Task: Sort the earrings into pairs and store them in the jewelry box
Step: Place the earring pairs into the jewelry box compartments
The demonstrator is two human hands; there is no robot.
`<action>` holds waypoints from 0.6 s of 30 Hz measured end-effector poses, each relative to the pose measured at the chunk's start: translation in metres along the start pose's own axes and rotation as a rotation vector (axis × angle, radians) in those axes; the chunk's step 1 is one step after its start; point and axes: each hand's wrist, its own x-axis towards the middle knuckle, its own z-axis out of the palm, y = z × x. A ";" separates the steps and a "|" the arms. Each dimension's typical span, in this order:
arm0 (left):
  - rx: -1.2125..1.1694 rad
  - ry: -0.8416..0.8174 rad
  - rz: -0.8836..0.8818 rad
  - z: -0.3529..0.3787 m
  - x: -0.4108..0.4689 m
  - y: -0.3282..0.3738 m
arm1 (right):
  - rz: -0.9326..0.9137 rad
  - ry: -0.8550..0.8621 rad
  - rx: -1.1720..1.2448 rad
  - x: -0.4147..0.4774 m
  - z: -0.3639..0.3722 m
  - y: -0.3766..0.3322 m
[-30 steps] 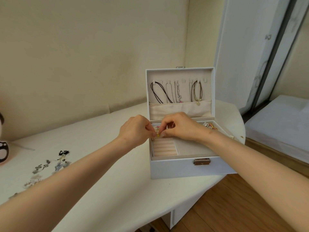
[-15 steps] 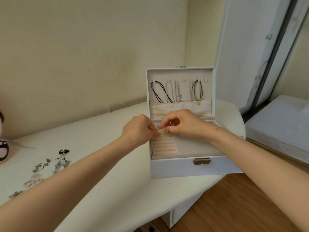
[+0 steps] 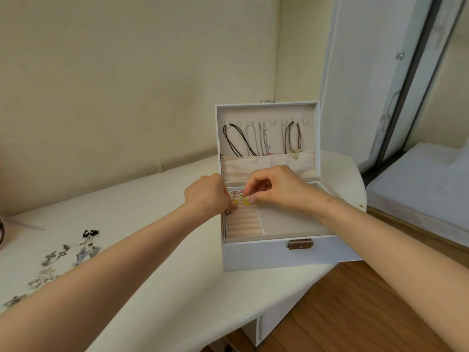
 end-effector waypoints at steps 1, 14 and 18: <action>0.009 -0.002 -0.006 0.000 0.001 0.001 | 0.003 0.003 0.000 0.000 0.000 0.000; 0.056 0.088 0.141 -0.011 -0.008 -0.004 | -0.001 0.048 0.013 0.000 0.004 0.000; 0.125 0.060 0.189 -0.015 -0.014 -0.006 | 0.006 0.047 0.010 0.002 0.008 0.001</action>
